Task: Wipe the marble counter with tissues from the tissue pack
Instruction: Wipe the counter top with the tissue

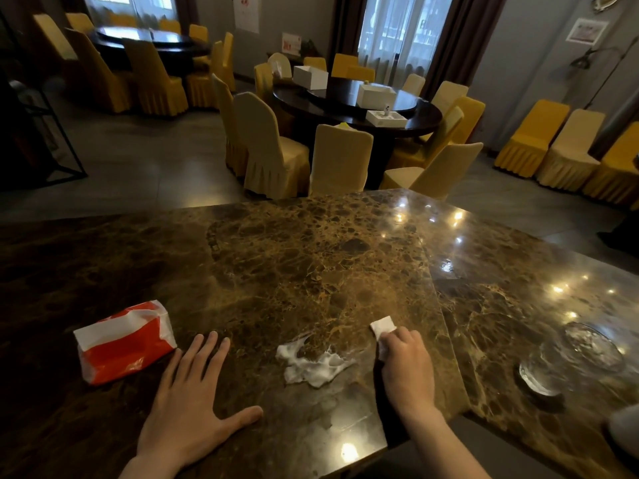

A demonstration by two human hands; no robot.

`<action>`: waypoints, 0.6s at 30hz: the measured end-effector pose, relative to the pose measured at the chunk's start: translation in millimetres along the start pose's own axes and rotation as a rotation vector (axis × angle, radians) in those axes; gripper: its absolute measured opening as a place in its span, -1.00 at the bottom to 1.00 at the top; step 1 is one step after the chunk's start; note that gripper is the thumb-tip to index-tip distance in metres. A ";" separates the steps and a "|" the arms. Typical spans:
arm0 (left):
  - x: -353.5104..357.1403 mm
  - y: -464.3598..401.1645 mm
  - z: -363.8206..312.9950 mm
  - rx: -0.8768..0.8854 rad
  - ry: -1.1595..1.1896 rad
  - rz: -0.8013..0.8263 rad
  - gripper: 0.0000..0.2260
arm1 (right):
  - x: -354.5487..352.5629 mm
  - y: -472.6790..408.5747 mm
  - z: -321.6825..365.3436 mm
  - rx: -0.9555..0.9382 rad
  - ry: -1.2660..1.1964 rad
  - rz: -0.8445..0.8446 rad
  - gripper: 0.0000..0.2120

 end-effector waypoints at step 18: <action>1.3 1.5 0.6 -0.016 -0.026 0.036 0.12 | 9.8 9.0 23.3 -0.084 0.002 -0.007 -0.72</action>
Point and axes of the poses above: each hand's wrist, its own y-axis away from the middle knuckle, its own x-axis out of the palm, z = x × y, the point moved 5 cm from there along -y, towards the middle knuckle, and after that the axes turned 3 degrees about y, right-handed, at the moved point
